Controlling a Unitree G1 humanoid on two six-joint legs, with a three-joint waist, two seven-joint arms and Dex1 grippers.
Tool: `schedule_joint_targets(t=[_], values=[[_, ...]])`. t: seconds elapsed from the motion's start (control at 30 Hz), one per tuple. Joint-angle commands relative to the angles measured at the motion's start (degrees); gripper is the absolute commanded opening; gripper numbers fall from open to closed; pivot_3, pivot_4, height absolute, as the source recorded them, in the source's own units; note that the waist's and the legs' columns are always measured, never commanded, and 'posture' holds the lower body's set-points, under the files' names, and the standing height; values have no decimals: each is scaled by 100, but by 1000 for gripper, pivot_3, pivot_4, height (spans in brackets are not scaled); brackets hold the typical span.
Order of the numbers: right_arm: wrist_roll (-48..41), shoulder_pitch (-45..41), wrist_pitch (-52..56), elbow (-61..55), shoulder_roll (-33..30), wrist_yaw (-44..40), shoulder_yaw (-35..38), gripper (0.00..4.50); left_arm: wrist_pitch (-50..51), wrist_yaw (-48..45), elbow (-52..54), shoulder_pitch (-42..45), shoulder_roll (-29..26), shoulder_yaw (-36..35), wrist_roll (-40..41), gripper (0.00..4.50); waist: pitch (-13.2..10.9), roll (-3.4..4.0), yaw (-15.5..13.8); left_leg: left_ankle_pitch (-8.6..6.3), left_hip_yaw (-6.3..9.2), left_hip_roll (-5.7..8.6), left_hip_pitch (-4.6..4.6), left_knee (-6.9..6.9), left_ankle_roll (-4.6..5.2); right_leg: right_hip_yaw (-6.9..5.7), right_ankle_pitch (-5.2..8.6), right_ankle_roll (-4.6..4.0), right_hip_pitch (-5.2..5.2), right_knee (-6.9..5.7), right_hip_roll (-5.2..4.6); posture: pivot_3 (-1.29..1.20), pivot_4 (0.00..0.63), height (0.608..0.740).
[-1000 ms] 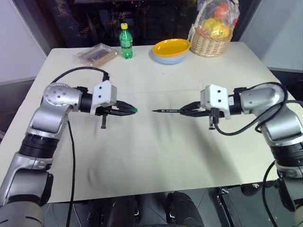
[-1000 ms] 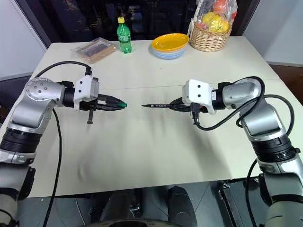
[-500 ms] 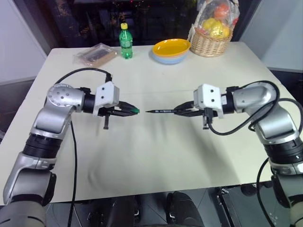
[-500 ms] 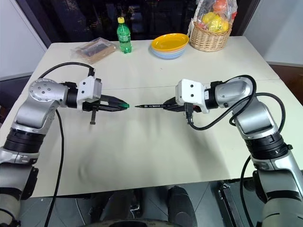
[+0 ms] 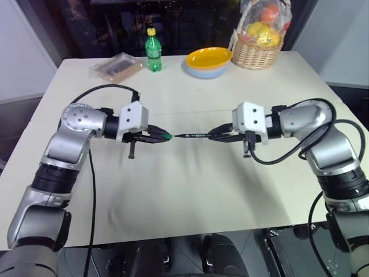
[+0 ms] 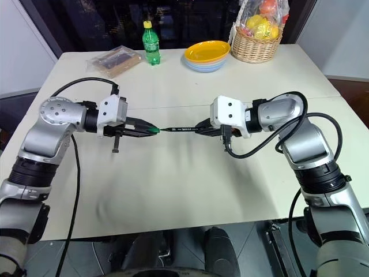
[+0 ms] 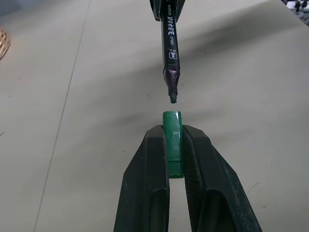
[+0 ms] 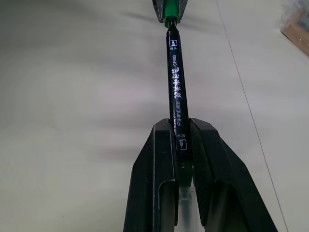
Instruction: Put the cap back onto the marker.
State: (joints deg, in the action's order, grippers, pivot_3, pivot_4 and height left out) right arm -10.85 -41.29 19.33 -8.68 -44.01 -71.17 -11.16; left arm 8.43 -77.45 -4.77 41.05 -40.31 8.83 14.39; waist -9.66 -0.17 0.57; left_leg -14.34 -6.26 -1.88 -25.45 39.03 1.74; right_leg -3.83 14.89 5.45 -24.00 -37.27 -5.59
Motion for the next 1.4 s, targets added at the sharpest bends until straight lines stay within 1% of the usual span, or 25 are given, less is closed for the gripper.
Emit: schedule_joint_targets(t=[0.03, 0.9, 1.4], values=[[-39, -195, 0, -196, 6, 28, 49, 27, -64, -4, 73, 125, 13, -46, 28, 0, 0, 0, 1, 0, 0, 0, 0, 0, 0, 0, 0, 0, 0, 0, 0, 0, 150, 740], [23, -123, -37, -125, -11, 33, 32, 27, 103, -34, 273, 79, -21, -100, 101, 0, 0, 0, 1, 0, 0, 0, 0, 0, -1, 0, 0, 1, 0, 0, 0, 0, 150, 740], [-71, -107, 149, -349, 82, 89, 4, 27, 88, 76, 304, 88, 126, -38, 55, 0, 0, 0, 0, 1, 1, 0, 0, 0, -1, 0, 0, 1, 0, 0, 0, 0, 150, 740]])
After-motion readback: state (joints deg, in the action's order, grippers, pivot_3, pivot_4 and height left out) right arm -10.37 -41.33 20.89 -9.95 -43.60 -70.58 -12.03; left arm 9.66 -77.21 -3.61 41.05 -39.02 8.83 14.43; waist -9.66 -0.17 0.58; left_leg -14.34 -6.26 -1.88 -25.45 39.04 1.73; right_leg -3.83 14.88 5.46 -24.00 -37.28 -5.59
